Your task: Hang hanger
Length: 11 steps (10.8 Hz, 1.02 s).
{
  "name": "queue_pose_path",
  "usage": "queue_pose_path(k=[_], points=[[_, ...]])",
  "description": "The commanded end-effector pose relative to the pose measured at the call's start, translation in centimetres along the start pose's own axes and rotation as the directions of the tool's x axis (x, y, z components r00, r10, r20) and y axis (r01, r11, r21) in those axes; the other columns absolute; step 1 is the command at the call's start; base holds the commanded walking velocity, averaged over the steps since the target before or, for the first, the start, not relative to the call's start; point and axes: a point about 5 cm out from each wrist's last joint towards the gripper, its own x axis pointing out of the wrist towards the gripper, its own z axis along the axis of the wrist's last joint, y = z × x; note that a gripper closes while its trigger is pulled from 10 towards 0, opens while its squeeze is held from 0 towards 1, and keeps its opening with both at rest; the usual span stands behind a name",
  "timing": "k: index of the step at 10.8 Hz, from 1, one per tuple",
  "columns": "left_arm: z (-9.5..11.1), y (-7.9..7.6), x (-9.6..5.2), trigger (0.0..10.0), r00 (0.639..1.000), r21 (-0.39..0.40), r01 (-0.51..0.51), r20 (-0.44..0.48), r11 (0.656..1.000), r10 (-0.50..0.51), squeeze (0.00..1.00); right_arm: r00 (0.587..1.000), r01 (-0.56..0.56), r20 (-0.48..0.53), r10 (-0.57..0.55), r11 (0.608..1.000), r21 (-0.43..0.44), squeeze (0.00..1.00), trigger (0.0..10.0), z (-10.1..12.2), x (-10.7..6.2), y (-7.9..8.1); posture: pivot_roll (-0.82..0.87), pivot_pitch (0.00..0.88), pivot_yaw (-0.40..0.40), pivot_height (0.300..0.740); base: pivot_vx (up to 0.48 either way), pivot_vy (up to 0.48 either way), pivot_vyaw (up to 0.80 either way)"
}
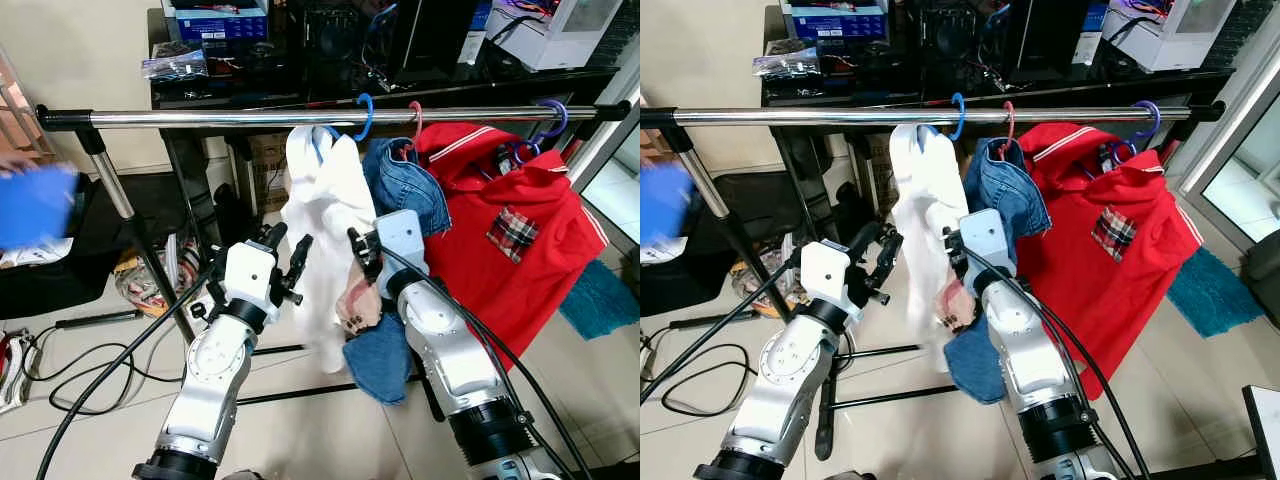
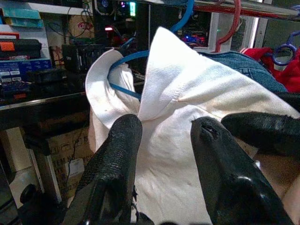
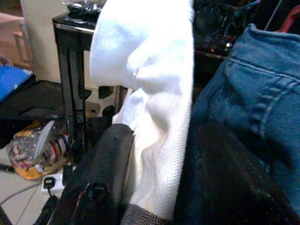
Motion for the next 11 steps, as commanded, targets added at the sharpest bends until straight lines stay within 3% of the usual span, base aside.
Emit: queue_pose_path(k=[1, 2, 3, 8, 11], points=[[-0.1, -0.1, 0.0, 10.0, 1.000, 0.011, 0.005, -0.003, 1.000, -0.005, 0.00, 0.997, 0.031, 0.071, -0.032, 0.999, 0.019, 0.28, 0.0, 1.2, -0.1, -0.8, 0.17, 0.081, -0.048, 0.740, 0.000, 0.000, 0.00], [-0.1, 0.0, 0.0, 10.0, 1.000, 0.013, 0.005, -0.002, 1.000, -0.005, 0.00, 0.994, 0.038, 0.100, -0.038, 0.999, 0.007, 0.28, 0.0, 1.6, -0.3, -1.1, 0.17, 0.079, -0.048, 0.740, 0.000, 0.000, 0.00], [-0.1, 0.1, 0.0, 10.0, 1.000, 0.016, 0.003, -0.003, 1.000, -0.002, 0.00, 0.992, 0.041, 0.121, -0.035, 0.998, -0.049, 0.17, 0.0, 1.4, -1.4, -1.4, 0.16, 0.079, -0.049, 0.740, 0.000, 0.000, 0.00], [-0.3, -0.2, -0.1, 10.0, 1.000, 0.011, 0.015, -0.009, 1.000, -0.015, 0.00, 0.991, 0.015, 0.132, 0.002, 0.992, -0.124, 0.04, 0.0, -0.4, -4.6, -2.4, 0.14, 0.084, -0.042, 0.740, 0.000, 0.000, 0.00], [-0.2, -0.2, 0.0, 10.0, 1.000, 0.015, 0.025, -0.002, 1.000, -0.025, 0.00, 0.968, 0.021, 0.250, 0.016, 0.990, -0.143, 0.04, 0.0, 1.5, -4.8, -2.1, 0.14, 0.078, -0.038, 0.740, 0.000, 0.000, 0.00]])
